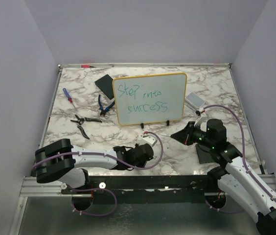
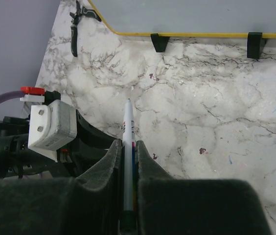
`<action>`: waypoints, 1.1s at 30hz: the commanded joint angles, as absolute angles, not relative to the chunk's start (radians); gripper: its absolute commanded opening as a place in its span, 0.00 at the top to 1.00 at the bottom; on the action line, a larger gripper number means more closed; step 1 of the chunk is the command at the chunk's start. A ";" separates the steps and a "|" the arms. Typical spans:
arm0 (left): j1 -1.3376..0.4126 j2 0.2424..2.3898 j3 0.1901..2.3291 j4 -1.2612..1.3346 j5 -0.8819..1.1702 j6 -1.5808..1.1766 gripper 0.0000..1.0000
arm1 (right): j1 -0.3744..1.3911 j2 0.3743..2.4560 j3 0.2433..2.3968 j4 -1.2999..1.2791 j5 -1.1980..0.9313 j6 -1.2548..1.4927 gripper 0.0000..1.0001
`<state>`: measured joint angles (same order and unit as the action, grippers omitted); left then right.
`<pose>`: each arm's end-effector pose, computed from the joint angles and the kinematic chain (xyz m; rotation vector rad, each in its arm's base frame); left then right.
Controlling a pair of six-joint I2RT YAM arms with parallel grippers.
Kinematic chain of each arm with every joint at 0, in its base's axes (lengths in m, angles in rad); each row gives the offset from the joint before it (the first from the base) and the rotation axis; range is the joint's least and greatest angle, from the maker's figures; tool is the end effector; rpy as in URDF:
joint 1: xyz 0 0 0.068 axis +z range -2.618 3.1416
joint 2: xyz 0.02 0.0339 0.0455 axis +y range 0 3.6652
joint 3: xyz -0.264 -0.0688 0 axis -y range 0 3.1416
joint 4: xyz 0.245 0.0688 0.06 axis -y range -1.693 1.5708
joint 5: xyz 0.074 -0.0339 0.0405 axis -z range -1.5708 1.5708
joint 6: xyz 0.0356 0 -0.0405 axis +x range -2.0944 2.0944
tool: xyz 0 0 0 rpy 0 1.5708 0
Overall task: Write a sentence on the whiteboard
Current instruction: Close the whiteboard marker at the center of the board.
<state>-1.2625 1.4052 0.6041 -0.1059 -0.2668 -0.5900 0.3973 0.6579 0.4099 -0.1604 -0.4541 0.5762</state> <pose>0.0869 -0.2419 0.1544 0.7140 2.3925 -0.4860 0.1421 0.0765 0.2309 -0.1283 2.0946 1.0612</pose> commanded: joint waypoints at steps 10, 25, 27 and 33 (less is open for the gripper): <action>-1.298 1.428 0.665 -0.240 -0.411 -0.490 1.00 | 0.392 0.678 0.485 -0.329 -0.457 0.459 0.99; -1.039 1.202 0.805 -0.292 -0.189 0.042 1.00 | 0.392 0.763 0.696 -0.444 -0.450 0.422 0.99; -1.039 1.153 0.793 -0.293 -0.077 0.112 1.00 | 0.391 0.769 0.708 -0.424 -0.518 0.418 0.99; -1.039 1.028 0.744 -0.293 0.081 0.190 1.00 | 0.392 0.857 0.756 -0.401 -0.765 0.412 0.99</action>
<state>-1.0363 1.1000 0.7815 -0.2813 -0.0906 0.0868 0.3973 0.8104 0.7158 -0.3882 -0.5831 0.4339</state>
